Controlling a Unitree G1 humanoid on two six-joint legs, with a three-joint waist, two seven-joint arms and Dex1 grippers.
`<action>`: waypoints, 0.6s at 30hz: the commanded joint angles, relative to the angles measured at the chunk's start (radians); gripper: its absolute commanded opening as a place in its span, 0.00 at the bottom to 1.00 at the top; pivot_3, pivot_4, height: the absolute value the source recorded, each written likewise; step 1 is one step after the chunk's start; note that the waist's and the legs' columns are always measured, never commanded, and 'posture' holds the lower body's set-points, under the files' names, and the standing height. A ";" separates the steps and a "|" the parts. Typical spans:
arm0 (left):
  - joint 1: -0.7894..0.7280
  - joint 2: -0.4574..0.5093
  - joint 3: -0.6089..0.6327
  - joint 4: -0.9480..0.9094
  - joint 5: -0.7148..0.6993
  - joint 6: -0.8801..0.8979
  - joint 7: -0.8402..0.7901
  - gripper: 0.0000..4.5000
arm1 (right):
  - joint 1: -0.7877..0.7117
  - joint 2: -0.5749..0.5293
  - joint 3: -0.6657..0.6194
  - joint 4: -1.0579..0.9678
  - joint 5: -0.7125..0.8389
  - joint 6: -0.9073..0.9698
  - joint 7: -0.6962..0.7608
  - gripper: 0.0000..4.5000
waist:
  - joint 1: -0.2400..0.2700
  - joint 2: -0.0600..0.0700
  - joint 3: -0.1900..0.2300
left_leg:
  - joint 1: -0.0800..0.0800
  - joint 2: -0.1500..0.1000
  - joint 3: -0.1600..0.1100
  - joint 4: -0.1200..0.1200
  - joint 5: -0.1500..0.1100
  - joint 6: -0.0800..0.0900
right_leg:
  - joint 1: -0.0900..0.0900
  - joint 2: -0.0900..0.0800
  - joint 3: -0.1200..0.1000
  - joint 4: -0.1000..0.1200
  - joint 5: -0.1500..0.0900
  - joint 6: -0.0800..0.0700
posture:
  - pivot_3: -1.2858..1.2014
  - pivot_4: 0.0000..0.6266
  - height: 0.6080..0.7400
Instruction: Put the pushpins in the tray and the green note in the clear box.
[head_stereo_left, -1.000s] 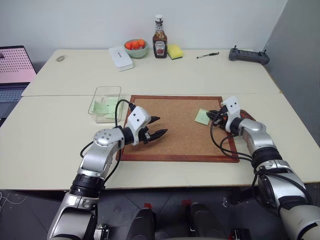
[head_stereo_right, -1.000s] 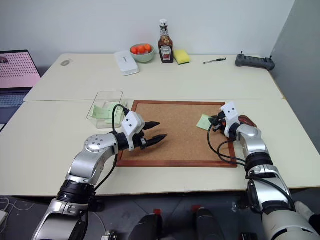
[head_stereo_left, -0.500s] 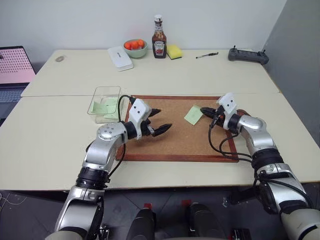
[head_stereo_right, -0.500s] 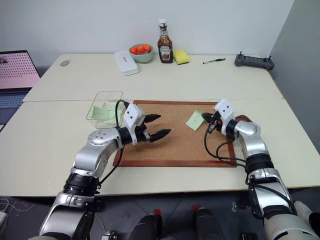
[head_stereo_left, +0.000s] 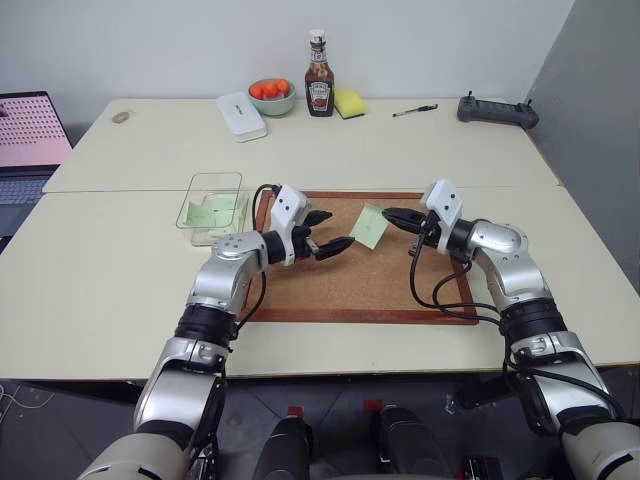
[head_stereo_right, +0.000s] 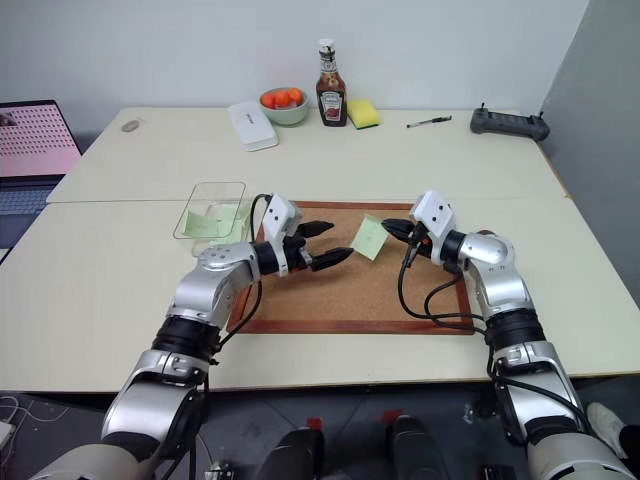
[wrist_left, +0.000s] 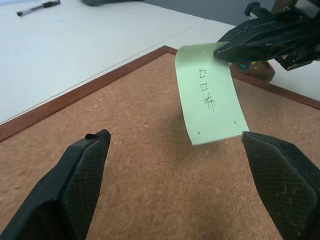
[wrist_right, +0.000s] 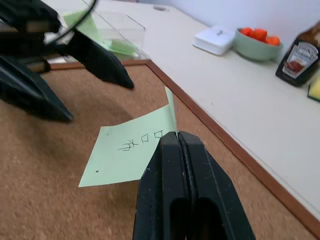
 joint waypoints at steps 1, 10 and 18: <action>-0.051 -0.019 -0.002 0.037 -0.022 0.029 -0.063 0.99 | 0.000 0.003 0.014 -0.095 0.022 0.009 0.019 0.00 | -0.001 0.000 0.000 | 0.000 0.000 0.000 0.000 0.000 0.000 | 0.000 0.000 0.000 0.000 0.000 0.000 | 0.52 0.24 1.00; -0.105 -0.072 0.055 0.104 -0.072 0.109 -0.083 0.99 | 0.014 0.002 0.034 -0.182 0.035 0.052 0.024 0.00 | 0.000 0.000 0.000 | 0.000 0.000 0.000 0.000 0.000 0.000 | 0.000 0.000 0.000 0.000 0.000 0.000 | 0.52 0.24 1.00; -0.072 -0.065 0.073 0.045 -0.120 0.213 -0.113 0.67 | 0.022 0.003 0.041 -0.196 0.035 0.067 0.021 0.00 | -0.001 0.000 0.000 | 0.000 0.000 0.000 0.000 0.000 0.000 | 0.000 0.000 0.000 0.000 0.000 0.000 | 0.52 0.24 1.00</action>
